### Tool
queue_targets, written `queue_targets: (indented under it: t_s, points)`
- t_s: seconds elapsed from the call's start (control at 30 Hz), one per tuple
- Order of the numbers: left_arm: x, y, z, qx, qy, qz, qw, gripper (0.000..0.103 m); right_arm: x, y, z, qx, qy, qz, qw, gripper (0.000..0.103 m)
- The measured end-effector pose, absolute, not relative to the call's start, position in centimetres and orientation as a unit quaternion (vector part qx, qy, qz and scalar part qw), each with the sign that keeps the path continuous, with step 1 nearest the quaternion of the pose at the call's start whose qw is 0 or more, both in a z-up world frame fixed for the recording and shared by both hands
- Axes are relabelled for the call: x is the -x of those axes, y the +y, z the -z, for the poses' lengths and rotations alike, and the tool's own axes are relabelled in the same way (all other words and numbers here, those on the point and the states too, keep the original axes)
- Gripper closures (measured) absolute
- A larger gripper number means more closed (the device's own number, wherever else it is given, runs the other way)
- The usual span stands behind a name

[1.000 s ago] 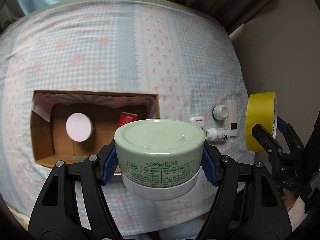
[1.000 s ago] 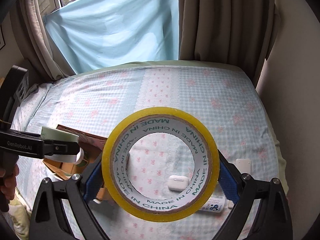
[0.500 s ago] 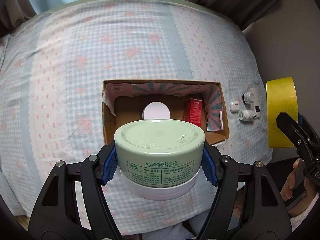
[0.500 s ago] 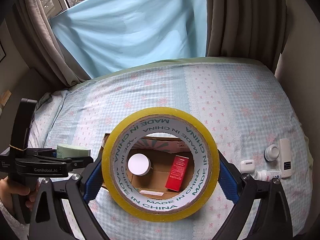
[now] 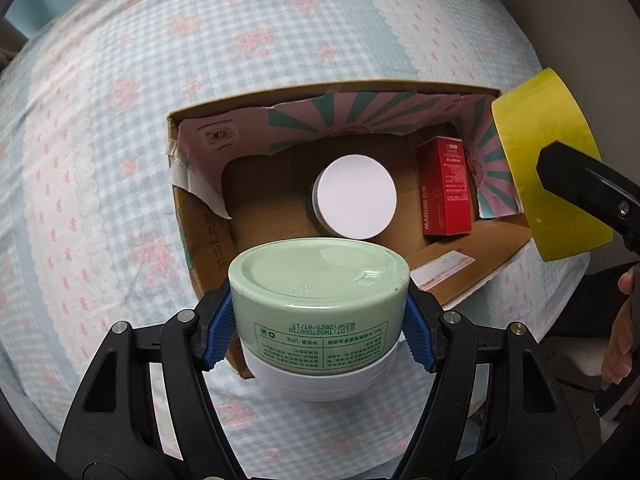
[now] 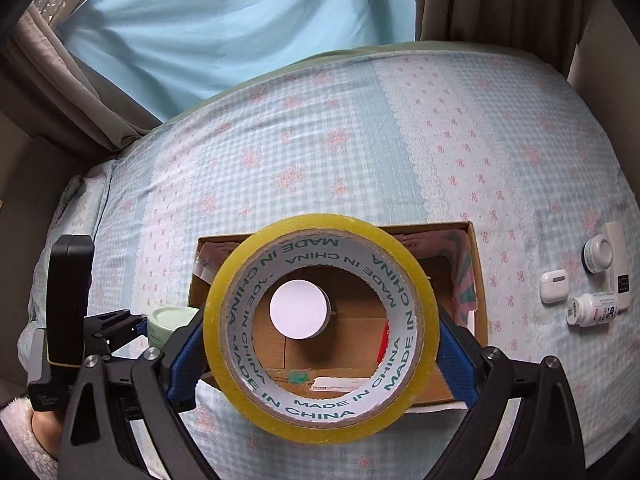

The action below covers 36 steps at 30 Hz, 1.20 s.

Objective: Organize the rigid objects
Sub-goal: 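Carry the small jar and tape roll into the cardboard box and release both, then withdraw both tools from the box back toward the remaining items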

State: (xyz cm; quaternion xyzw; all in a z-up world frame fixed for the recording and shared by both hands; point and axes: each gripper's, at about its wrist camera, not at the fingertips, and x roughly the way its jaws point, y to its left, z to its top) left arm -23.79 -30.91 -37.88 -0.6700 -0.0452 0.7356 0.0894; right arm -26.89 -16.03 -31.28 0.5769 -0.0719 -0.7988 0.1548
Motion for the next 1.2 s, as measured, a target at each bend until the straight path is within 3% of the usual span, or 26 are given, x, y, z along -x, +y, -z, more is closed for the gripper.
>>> queue_targets:
  t_s: [0.27,0.57,0.6,0.63,0.67,0.73,0.77,1.2]
  points:
    - [23.4,-29.3,43.0,0.685,0.015,-0.724,0.087,0.036,29.2,-16.2,39.7,-0.634,-0.144,0.747,0.141,0.007]
    - [23.4,-27.6,43.4,0.670,0.057,-0.735,0.086,0.035,30.1,-15.4,42.3,-0.652,-0.218,0.713,0.136,0.007]
    - [23.4,-27.6,43.3,0.669,0.061,-0.736,0.083,0.034,30.2,-15.5,42.3,-0.657,-0.213,0.711,0.130,0.007]
    - [23.3,-27.6,43.0,0.665,0.064,-0.740,0.079,0.010,30.4,-15.6,42.3,-0.662,-0.209,0.709,0.123,0.007]
    - [23.2,-27.8,42.6,0.660,0.060,-0.745,0.079,0.001,30.5,-15.7,42.2,-0.667,-0.205,0.707,0.114,0.007]
    - [23.1,-28.2,41.9,0.652,0.042,-0.753,0.083,0.000,30.7,-15.7,42.0,-0.673,-0.194,0.707,0.097,0.006]
    - [23.0,-28.3,41.7,0.653,0.038,-0.752,0.082,0.000,30.7,-15.7,41.7,-0.667,-0.194,0.712,0.098,0.000]
    - [23.4,-30.8,40.4,0.649,0.014,-0.757,0.070,0.000,29.0,-15.1,39.1,-0.643,-0.209,0.730,0.100,0.000]
